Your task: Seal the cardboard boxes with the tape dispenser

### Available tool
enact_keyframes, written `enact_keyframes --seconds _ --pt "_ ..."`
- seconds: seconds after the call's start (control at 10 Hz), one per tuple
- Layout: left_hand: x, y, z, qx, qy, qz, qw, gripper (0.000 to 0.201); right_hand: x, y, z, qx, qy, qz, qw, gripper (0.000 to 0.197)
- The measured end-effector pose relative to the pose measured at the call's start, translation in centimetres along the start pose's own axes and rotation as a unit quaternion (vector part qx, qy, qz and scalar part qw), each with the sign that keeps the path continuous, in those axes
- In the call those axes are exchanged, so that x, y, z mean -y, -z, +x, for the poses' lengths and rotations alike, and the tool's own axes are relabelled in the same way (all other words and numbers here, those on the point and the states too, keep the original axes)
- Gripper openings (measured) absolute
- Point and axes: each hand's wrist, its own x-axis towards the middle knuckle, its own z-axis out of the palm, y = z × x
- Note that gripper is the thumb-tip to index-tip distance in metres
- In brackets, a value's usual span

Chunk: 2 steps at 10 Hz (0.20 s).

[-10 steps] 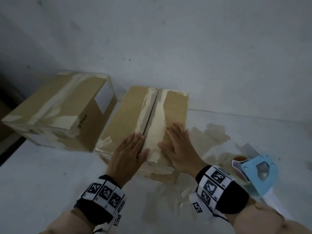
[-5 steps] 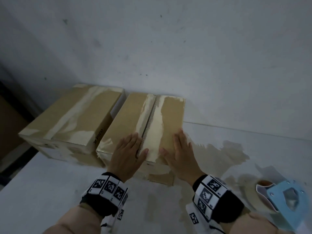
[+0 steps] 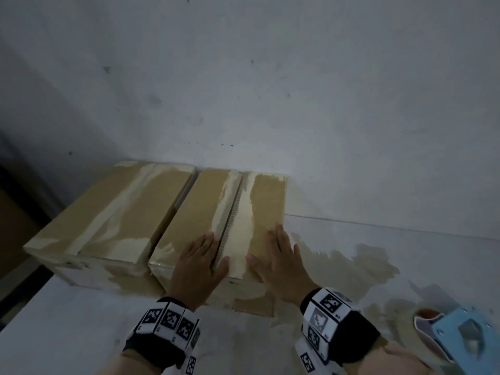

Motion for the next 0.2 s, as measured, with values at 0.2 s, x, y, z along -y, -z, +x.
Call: enact_keyframes --seconds 0.2 --pt "-1.5 1.5 -0.1 -0.016 0.071 -0.101 0.992 0.108 -1.1 2.8 -0.7 0.034 0.002 0.027 0.999 0.072"
